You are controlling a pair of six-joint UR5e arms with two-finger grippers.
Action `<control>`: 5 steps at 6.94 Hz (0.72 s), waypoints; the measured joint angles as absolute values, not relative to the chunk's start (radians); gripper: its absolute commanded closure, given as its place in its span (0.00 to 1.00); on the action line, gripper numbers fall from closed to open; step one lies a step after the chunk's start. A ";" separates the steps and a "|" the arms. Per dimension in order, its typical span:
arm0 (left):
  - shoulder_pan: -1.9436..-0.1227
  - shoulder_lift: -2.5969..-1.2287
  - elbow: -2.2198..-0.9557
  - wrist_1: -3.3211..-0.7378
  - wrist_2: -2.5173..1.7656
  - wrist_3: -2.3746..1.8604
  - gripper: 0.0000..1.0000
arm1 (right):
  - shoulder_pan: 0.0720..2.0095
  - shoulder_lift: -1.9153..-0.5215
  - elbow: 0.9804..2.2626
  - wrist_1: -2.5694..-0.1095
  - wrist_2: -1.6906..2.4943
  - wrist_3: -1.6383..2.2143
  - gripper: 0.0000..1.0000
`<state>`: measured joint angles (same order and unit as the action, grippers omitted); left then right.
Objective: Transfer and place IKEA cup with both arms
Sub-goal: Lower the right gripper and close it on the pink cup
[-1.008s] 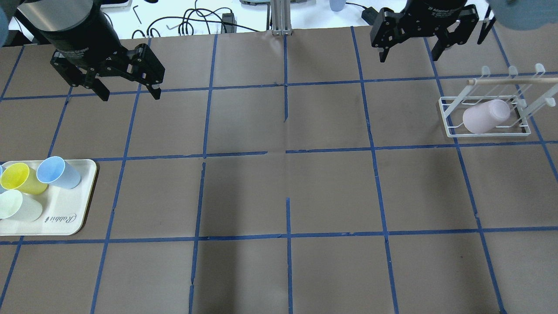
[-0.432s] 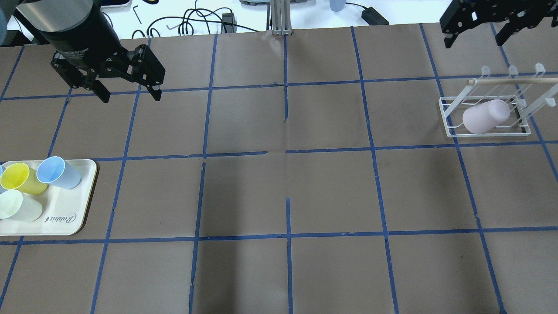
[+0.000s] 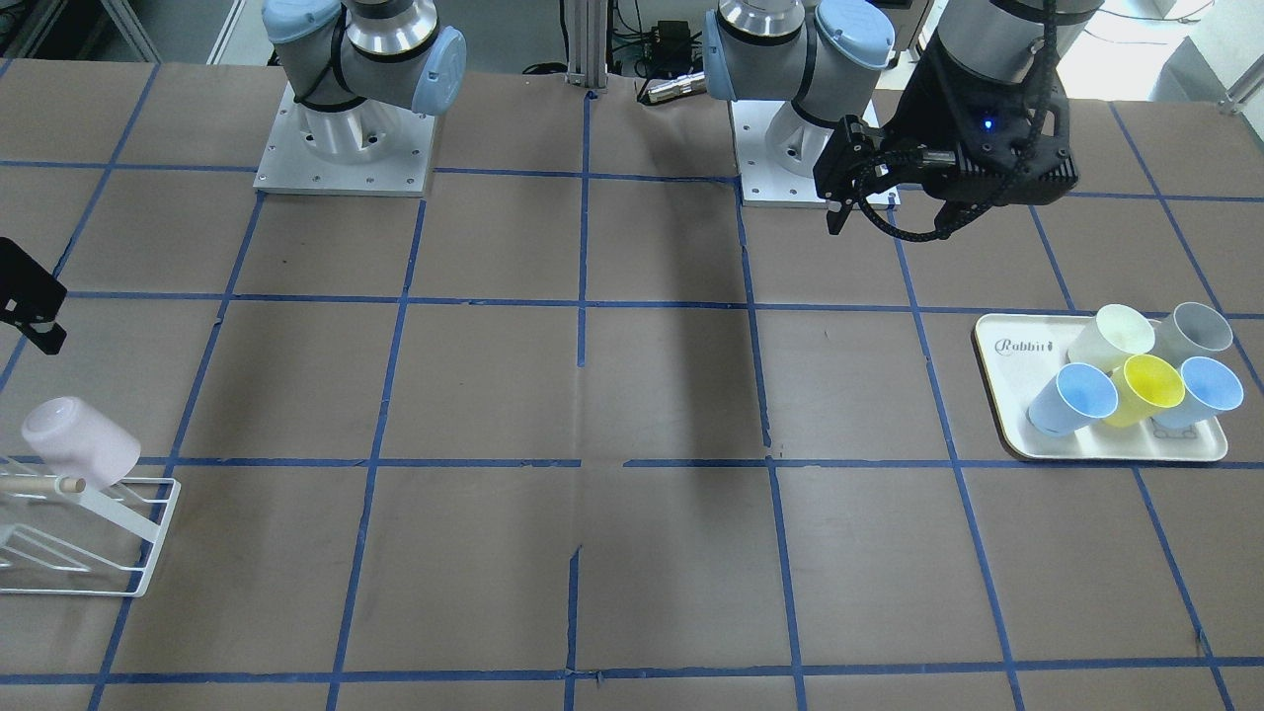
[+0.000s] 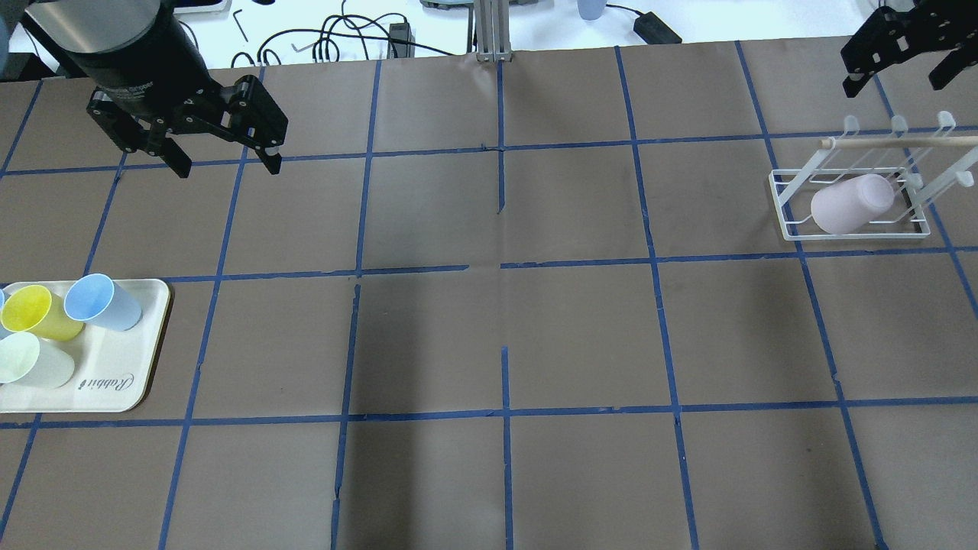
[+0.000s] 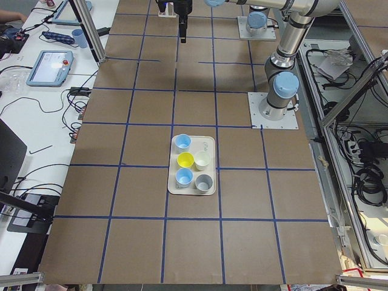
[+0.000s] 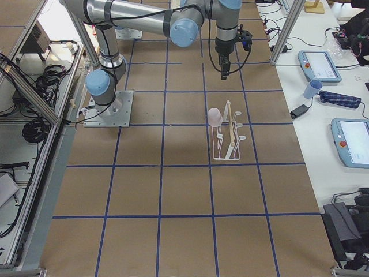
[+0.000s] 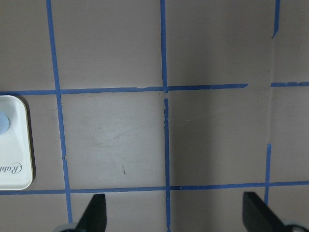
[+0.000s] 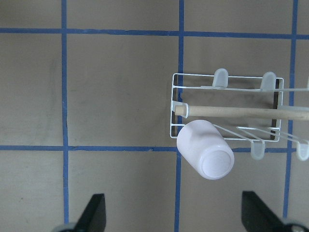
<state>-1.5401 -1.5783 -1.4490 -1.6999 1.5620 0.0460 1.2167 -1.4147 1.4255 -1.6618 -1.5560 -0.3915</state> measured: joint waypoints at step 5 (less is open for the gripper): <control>-1.537 -1.580 -1.448 -1.695 1.562 0.046 0.00 | 1.083 -1.385 1.706 -1.927 -1.542 -0.625 0.00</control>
<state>-1.5367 -1.5799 -1.4485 -1.6951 1.5615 0.0460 1.0825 -1.3853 1.7059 -1.9267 -1.5419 -0.6254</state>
